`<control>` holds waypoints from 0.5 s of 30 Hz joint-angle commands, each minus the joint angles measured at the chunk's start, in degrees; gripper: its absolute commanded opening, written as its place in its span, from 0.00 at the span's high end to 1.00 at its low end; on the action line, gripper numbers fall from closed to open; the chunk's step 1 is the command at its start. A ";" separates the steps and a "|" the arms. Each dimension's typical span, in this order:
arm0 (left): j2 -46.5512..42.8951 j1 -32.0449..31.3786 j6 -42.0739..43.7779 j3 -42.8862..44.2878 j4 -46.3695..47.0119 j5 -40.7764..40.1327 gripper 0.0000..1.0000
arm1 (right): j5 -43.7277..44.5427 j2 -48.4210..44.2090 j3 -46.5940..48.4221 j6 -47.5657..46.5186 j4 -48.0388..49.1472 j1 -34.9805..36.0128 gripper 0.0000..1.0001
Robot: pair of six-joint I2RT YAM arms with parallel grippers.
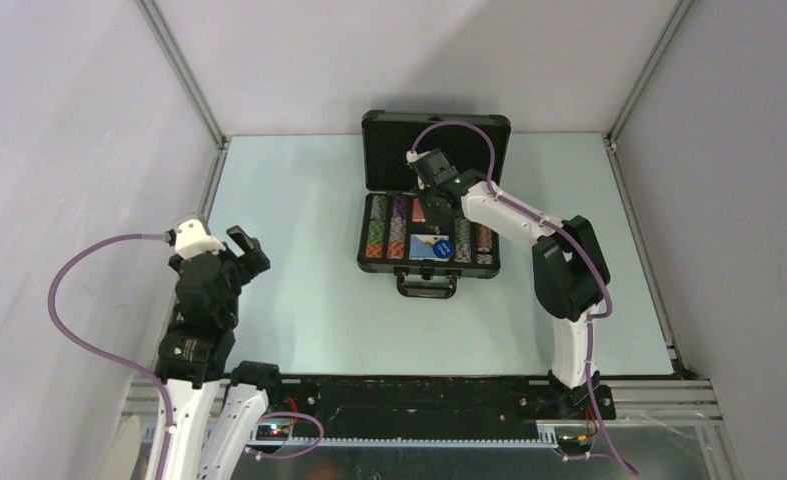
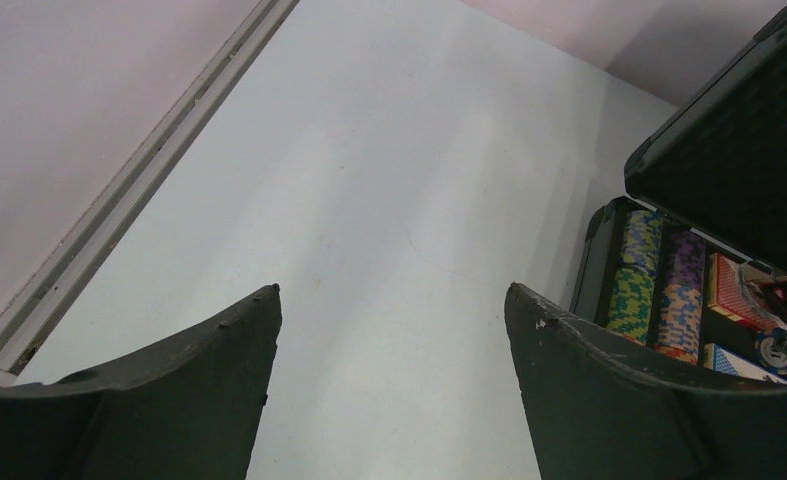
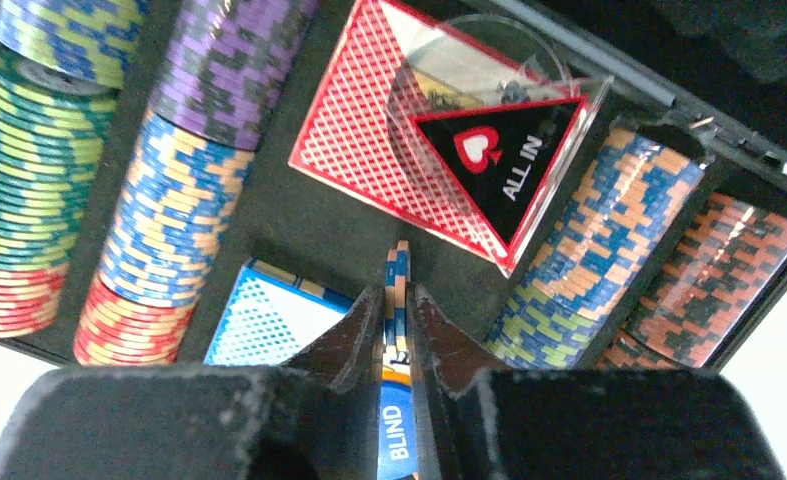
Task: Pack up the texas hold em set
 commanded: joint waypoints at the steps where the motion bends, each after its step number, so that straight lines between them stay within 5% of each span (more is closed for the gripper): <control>1: 0.48 0.31 1.07 -0.21 1.61 0.50 0.13 | -0.32 -0.27 -1.47 0.29 -3.67 -0.36 0.80; 7: 0.50 0.33 1.12 -0.16 1.70 0.55 0.13 | -0.04 -0.14 -1.70 0.17 -3.94 -0.31 0.76; 15: 0.43 0.30 1.13 -0.20 1.64 0.59 0.13 | 0.64 -2.05 -2.52 0.07 -1.85 -0.28 0.90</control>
